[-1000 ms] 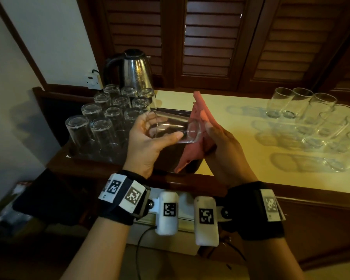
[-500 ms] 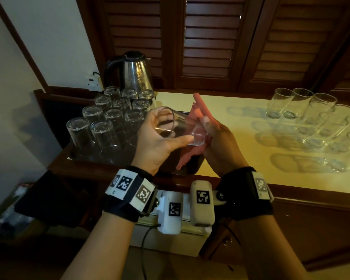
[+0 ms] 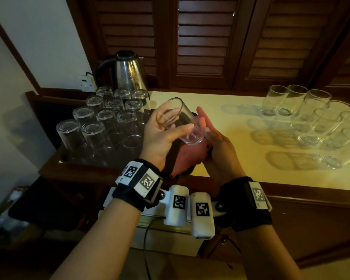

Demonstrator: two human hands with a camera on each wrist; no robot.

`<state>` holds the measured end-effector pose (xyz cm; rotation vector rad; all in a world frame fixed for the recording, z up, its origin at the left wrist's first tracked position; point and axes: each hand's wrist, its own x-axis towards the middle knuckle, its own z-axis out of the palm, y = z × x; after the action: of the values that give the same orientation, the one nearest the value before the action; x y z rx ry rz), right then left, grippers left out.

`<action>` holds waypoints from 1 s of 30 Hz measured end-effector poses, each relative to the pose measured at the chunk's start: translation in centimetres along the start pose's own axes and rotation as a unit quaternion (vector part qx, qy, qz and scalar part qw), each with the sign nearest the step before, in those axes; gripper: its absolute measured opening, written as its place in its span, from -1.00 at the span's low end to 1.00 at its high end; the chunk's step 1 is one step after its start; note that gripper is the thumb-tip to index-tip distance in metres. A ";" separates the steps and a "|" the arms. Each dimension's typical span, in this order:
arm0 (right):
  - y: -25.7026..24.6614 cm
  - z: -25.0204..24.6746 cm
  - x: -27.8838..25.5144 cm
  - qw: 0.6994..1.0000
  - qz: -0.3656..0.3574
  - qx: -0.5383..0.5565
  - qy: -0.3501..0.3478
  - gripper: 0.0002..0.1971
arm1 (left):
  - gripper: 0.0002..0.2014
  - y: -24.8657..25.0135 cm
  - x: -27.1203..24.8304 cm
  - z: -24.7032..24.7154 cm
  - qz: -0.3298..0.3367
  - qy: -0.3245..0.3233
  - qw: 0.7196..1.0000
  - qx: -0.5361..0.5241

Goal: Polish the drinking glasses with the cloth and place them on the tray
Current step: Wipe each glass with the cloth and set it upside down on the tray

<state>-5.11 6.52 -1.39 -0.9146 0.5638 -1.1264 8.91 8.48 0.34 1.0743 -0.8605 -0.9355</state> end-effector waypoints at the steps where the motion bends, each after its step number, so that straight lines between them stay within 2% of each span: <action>1: -0.1 -0.2 0.1 1.000 -0.003 -0.002 0.001 -0.53 | -0.23 -0.1 0.1 0.3 -0.008 -0.009 1.000 -0.017; 6: -0.2 -0.6 -0.2 0.997 -0.010 -0.061 0.038 -0.64 | -0.36 0.0 0.7 1.8 -0.016 -0.077 0.997 -0.024; 10: -1.1 -0.9 -0.1 0.989 -0.014 -0.086 0.121 -0.65 | -0.43 1.5 1.8 1.5 -0.009 -0.107 0.994 0.028; 13: -3.6 -0.6 1.0 0.976 -0.063 -0.109 0.176 -0.66 | -0.54 2.6 2.5 0.8 -0.006 -0.156 0.983 0.101; 15: -5.6 0.3 1.7 0.972 -0.128 -0.142 0.140 -0.71 | -0.53 3.6 3.0 0.3 0.003 -0.190 0.971 0.147; 17: -7.1 1.7 2.1 0.968 -0.179 -0.170 0.051 -0.73 | -0.47 4.9 3.5 -0.1 0.020 -0.217 0.958 0.186; 19: -7.9 3.0 2.5 0.940 -0.228 -0.252 -0.028 -0.74 | -0.46 6.8 4.4 -0.1 0.048 -0.230 0.946 0.225; 21: -8.1 4.0 3.5 0.898 -0.275 -0.338 -0.055 -0.66 | -0.50 8.9 5.5 -0.1 0.083 -0.230 0.933 0.263; 25: -10.3 6.3 5.0 0.896 -0.268 -0.331 -0.126 -0.60 | -0.31 13.2 6.9 -0.2 0.117 -0.217 0.920 0.305; 30: -13.9 9.2 5.8 0.868 -0.263 -0.367 -0.204 -0.65 | -0.37 17.0 7.5 -0.3 0.147 -0.218 0.912 0.315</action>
<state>-3.04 2.12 15.57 -2.0135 0.3918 -1.1499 15.25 5.03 17.52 1.2427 -1.7285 -0.6536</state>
